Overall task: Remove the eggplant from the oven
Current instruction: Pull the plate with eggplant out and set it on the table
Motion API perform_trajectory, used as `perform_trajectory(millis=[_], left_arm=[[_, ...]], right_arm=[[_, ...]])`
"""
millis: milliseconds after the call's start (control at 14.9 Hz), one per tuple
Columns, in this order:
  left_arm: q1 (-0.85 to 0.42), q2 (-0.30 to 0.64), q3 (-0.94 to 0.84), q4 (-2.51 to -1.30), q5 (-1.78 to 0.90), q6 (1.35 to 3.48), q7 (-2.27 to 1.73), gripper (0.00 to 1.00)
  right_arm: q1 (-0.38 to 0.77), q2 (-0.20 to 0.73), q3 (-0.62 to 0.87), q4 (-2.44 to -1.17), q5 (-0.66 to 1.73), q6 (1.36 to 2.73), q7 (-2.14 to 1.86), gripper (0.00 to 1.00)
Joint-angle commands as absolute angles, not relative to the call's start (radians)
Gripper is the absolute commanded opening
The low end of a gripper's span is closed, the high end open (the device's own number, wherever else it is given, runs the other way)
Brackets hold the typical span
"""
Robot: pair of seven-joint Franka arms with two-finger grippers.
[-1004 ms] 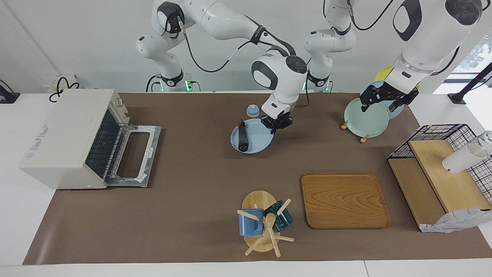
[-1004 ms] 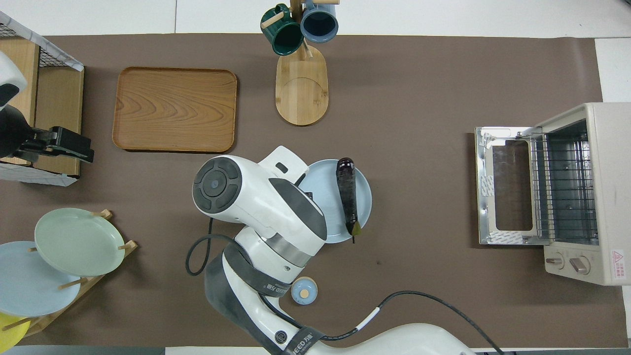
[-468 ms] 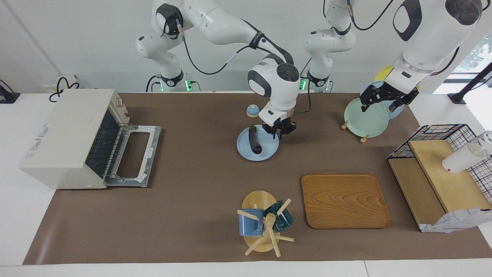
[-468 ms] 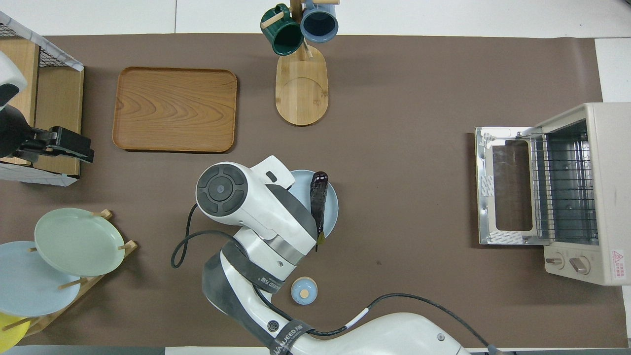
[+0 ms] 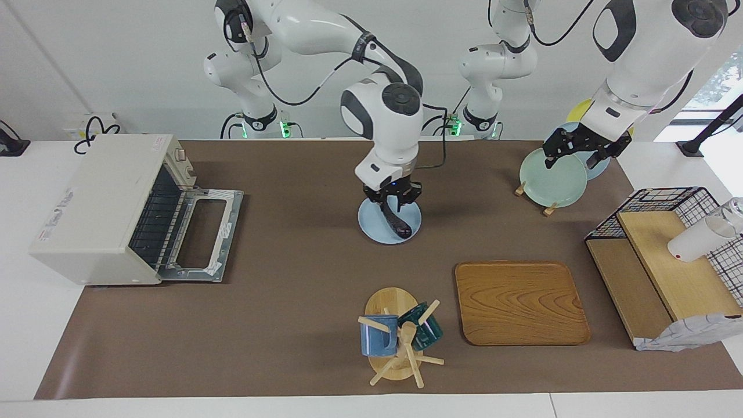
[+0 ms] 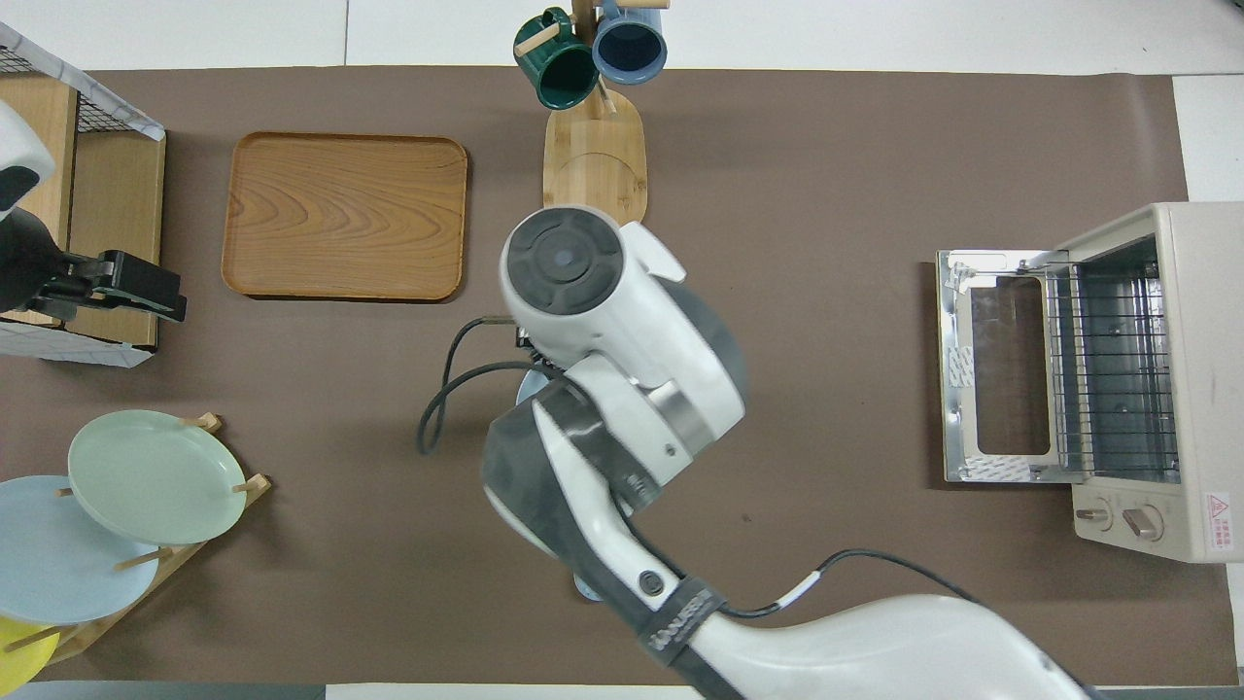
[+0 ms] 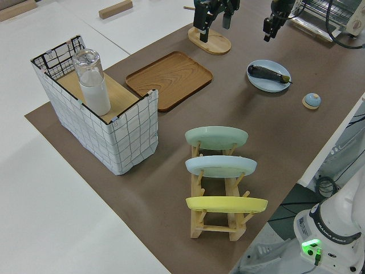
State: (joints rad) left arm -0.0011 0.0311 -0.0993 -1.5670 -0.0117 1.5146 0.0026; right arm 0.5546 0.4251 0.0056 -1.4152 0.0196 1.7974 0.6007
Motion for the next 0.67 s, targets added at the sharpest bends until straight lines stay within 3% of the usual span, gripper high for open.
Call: perform_trajectory(millis=[0, 335, 468, 602], left_arm=[[-0.002, 0.005, -0.109, -1.591, 0.006, 1.497, 0.006, 1.00], [-0.116, -0.017, -0.113, -1.641, -0.001, 1.544, -0.160, 1.00], [-0.162, -0.026, -0.115, -1.675, -0.062, 1.578, -0.278, 1.00], [-0.227, -0.035, -0.115, -1.741, -0.100, 1.659, -0.465, 1.00]], right_arm=[[0.404, 0.342, 0.020, -1.559, 0.028, 1.786, 0.375, 0.33], [0.290, 0.241, -0.020, -1.853, -0.087, 1.940, 0.276, 0.18], [0.272, 0.206, -0.023, -1.969, -0.097, 2.023, 0.272, 0.06], [0.208, 0.184, -0.025, -2.066, -0.100, 2.127, 0.204, 0.05]])
